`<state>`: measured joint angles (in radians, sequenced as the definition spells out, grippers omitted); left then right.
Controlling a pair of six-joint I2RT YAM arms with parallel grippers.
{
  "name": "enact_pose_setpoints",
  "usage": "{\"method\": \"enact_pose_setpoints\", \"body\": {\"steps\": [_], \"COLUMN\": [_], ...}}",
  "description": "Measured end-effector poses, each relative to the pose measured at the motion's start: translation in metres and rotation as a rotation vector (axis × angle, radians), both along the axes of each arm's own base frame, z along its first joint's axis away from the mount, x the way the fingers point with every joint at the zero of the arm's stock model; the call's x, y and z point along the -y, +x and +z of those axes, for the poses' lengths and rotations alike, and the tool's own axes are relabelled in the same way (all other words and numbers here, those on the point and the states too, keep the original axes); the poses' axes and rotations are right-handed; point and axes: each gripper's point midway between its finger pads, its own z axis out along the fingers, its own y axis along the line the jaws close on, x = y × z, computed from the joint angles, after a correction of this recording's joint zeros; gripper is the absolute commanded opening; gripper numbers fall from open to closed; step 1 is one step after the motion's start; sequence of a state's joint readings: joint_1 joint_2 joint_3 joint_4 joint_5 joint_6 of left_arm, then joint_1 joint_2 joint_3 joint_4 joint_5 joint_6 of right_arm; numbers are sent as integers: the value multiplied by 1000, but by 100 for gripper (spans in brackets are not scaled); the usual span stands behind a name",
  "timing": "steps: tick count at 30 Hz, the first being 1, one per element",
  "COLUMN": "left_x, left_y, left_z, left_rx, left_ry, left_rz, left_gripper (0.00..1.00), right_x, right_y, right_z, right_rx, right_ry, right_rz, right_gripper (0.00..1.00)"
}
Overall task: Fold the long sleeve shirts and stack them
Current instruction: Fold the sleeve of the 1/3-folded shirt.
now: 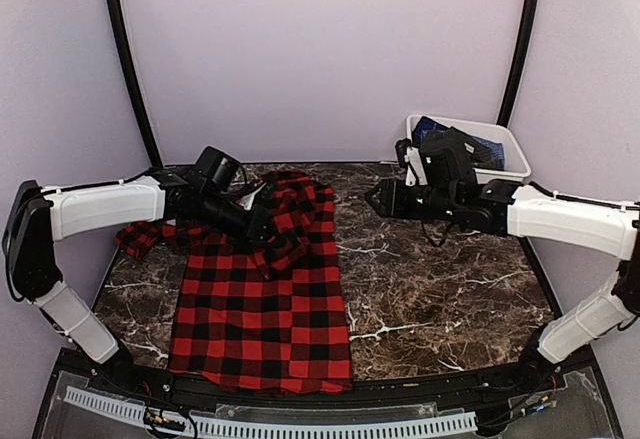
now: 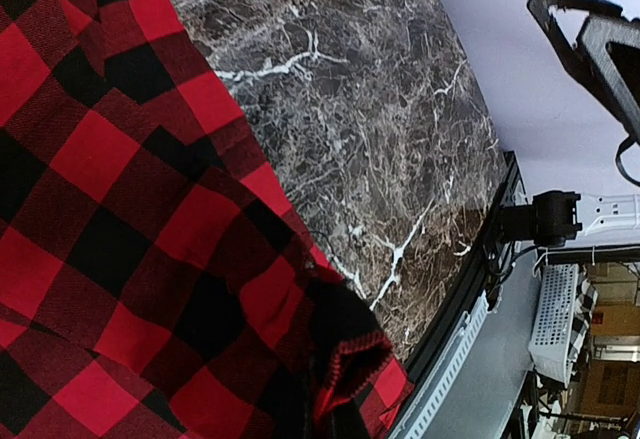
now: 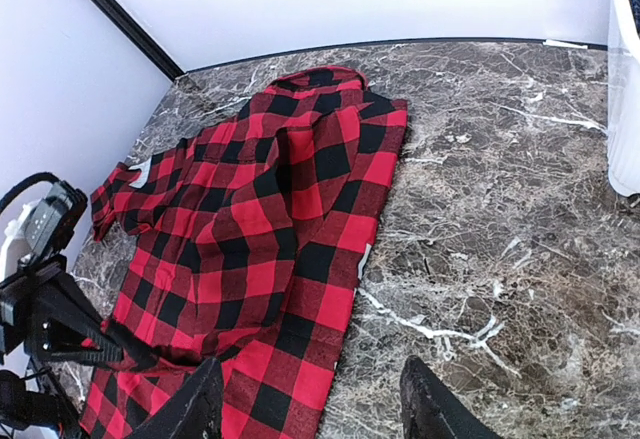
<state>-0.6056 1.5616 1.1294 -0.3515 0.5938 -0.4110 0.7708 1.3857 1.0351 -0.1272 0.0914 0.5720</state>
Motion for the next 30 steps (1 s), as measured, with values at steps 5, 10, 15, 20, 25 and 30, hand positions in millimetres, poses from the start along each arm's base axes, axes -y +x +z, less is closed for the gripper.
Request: {"method": "enact_pose_setpoints", "body": {"steps": [5, 10, 15, 20, 25, 30], "left_x": [17, 22, 26, 34, 44, 55], "left_y": [-24, -43, -53, -65, -80, -93], "left_z": [-16, -35, -37, -37, -41, -45], "left_rx": [-31, -80, -92, -85, -96, -109], "left_ry": [39, 101, 131, 140, 151, 159], "left_rz": [-74, -121, -147, -184, -219, -251], "left_gripper": [0, 1, 2, 2, 2, 2], "right_x": [-3, -9, -13, -16, -18, -18], "right_y": [10, 16, 18, 19, 19, 18], "right_z": [-12, -16, -14, -12, -11, -11], "right_rx": [-5, -6, -1, 6, 8, 6], "right_ry": [-15, -9, 7, 22, 29, 32], "right_rz": [-6, 1, 12, 23, 30, 33], "right_gripper": [58, 58, 58, 58, 58, 58]}}
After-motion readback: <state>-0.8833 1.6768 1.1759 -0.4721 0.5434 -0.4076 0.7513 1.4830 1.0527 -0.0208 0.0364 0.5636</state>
